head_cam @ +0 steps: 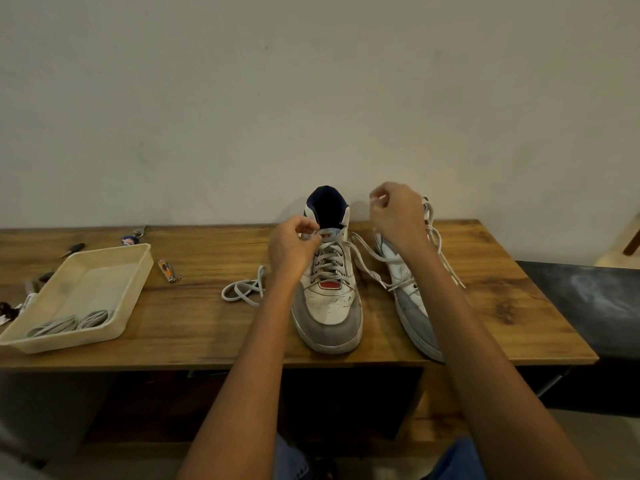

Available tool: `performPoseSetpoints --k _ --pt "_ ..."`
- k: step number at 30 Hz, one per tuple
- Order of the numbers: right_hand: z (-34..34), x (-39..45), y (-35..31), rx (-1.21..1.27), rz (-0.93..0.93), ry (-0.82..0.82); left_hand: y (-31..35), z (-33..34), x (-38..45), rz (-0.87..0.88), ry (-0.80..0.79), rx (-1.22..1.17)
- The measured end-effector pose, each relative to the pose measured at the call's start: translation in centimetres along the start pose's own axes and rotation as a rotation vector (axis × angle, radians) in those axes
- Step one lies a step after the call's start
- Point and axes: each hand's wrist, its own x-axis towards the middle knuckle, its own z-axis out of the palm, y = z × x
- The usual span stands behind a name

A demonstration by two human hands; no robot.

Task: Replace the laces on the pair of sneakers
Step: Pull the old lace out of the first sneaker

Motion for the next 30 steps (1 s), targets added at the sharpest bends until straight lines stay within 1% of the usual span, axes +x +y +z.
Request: performPoseSetpoints --k 1,3,6,8,10,11,13,14,15,16,17,18,19,20,21,22,23,25,26,27,28,29,30 --pt "0.6 -0.3 0.4 -0.009 0.03 -0.084 0.2 0.0 -0.2 0.072 -0.015 0.097" --pt "2.3 -1.2 0.5 -0.016 0.05 -0.162 0.4 0.2 -0.4 0.174 -0.056 0.302" --pt "4.8 -2.3 0.3 -0.053 0.066 -0.162 0.2 0.5 -0.3 0.22 -0.104 0.51" --pt "5.4 -2.6 0.4 -0.011 0.094 -0.125 0.2 0.8 -0.3 0.17 -0.114 0.499" --pt "5.3 -2.4 0.7 0.116 0.175 -0.126 0.0 1.5 -0.3 0.081 -0.059 0.34" --pt "5.1 -2.4 0.8 0.197 0.235 -0.135 0.1 1.7 -0.3 -0.008 -0.008 0.218" --pt "4.8 -2.3 1.1 0.326 0.339 -0.158 0.3 1.9 -0.3 -0.261 0.085 -0.153" --pt "4.7 -2.3 1.2 0.35 0.359 -0.165 0.5 1.9 -0.4 -0.401 0.1 -0.357" --pt "4.8 -2.3 1.3 0.354 0.351 -0.166 0.8 1.8 -0.5 -0.498 0.119 -0.475" --pt "4.8 -2.3 1.3 0.351 0.33 -0.162 1.1 1.7 -0.6 -0.519 0.135 -0.468" --pt "4.8 -2.3 1.3 0.346 0.311 -0.157 1.0 1.7 -0.6 -0.451 0.136 -0.339" --pt "4.9 -2.3 1.3 0.337 0.298 -0.155 0.9 1.7 -0.7 -0.298 0.15 -0.115" --pt "4.8 -2.3 1.3 0.33 0.291 -0.156 0.7 1.6 -0.8 -0.106 0.165 0.104" --pt "4.8 -2.3 1.3 0.324 0.289 -0.161 0.6 1.4 -0.9 0.077 0.165 0.262" --pt "4.7 -2.3 1.4 0.318 0.285 -0.166 0.4 1.4 -0.8 0.212 0.137 0.374" --pt "4.7 -2.2 1.5 0.314 0.281 -0.17 0.2 1.4 -0.7 0.284 0.095 0.468" --pt "4.7 -2.2 1.5 0.313 0.274 -0.169 0.0 1.4 -0.6 0.3 0.058 0.533" --pt "4.7 -2.1 1.4 0.305 0.262 -0.17 -0.3 1.7 -0.6 0.262 0.045 0.54" --pt "4.7 -2.1 1.4 0.296 0.259 -0.174 -0.2 1.9 -0.6 0.233 0.089 0.436" --pt "4.7 -2.1 1.4 0.289 0.26 -0.178 0.0 2.0 -0.4 0.155 0.169 0.248" --pt "4.7 -2.0 1.5 0.287 0.265 -0.183 0.4 1.8 -0.2 0.023 0.268 -0.015" --pt "4.8 -1.9 1.6 0.292 0.271 -0.189 0.9 1.2 0.1 -0.14 0.36 -0.346" --pt "4.8 -1.9 1.7 0.3 0.275 -0.195 1.2 0.4 0.4 -0.306 0.417 -0.658"
